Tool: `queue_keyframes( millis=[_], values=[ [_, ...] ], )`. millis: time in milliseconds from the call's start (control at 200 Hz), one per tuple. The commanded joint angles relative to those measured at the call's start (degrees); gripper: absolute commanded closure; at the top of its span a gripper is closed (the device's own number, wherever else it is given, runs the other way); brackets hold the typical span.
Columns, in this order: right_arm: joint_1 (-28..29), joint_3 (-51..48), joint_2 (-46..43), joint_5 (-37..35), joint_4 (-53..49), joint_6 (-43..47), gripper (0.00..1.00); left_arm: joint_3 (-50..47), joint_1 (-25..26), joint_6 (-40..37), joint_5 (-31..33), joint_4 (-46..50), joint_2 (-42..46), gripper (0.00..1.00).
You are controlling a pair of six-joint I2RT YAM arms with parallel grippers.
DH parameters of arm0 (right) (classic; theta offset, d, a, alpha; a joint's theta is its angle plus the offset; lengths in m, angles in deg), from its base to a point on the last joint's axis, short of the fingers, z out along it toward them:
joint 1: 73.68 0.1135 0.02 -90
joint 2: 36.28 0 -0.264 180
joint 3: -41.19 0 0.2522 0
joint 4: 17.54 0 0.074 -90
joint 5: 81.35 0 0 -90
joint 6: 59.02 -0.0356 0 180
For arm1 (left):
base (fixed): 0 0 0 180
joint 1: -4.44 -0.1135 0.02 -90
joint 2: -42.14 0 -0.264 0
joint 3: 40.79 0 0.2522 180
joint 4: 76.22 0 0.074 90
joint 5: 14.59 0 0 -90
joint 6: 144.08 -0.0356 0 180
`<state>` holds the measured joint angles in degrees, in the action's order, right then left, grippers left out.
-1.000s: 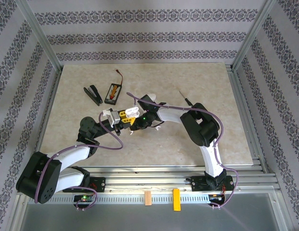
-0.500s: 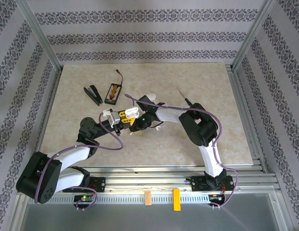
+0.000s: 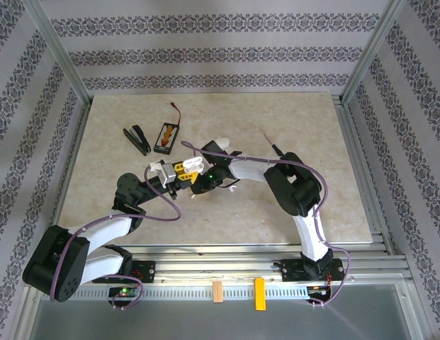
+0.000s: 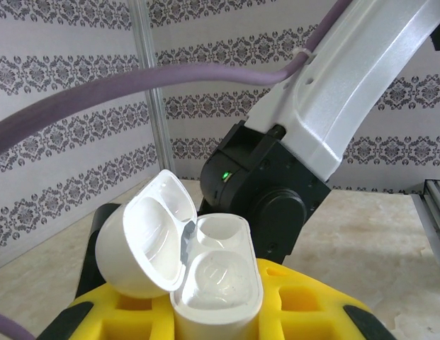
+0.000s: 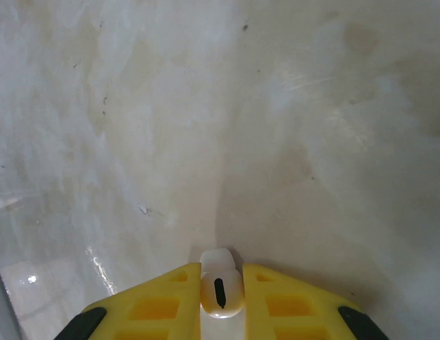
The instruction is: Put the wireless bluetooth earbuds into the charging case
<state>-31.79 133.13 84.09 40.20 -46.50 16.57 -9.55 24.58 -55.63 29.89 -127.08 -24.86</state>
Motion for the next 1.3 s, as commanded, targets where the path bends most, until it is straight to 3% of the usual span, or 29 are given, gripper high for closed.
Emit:
queue_keyframes(
  millis=[0,445,730,939,1294],
  values=[
    [-0.2,-3.0,-5.4,-5.0,1.0,5.2,0.83,-0.5,-0.3,0.2,0.5,-0.7,1.3,0.97],
    [-6.4,-13.9,-25.3,-16.0,4.3,23.4,0.83,-1.7,-0.3,5.9,0.9,0.8,4.1,0.97],
    [-4.8,-18.7,-38.3,-23.4,2.6,39.6,0.83,-1.3,-0.3,6.7,2.4,7.3,4.2,0.97],
    [-2.4,-19.5,-44.4,-21.8,2.6,43.8,0.83,0.1,-0.3,6.6,1.1,11.1,2.2,0.96],
    [2.9,-14.2,-46.8,-15.2,-1.0,48.3,0.85,3.5,-0.2,8.9,-5.1,12.8,-2.4,0.97]
  ],
)
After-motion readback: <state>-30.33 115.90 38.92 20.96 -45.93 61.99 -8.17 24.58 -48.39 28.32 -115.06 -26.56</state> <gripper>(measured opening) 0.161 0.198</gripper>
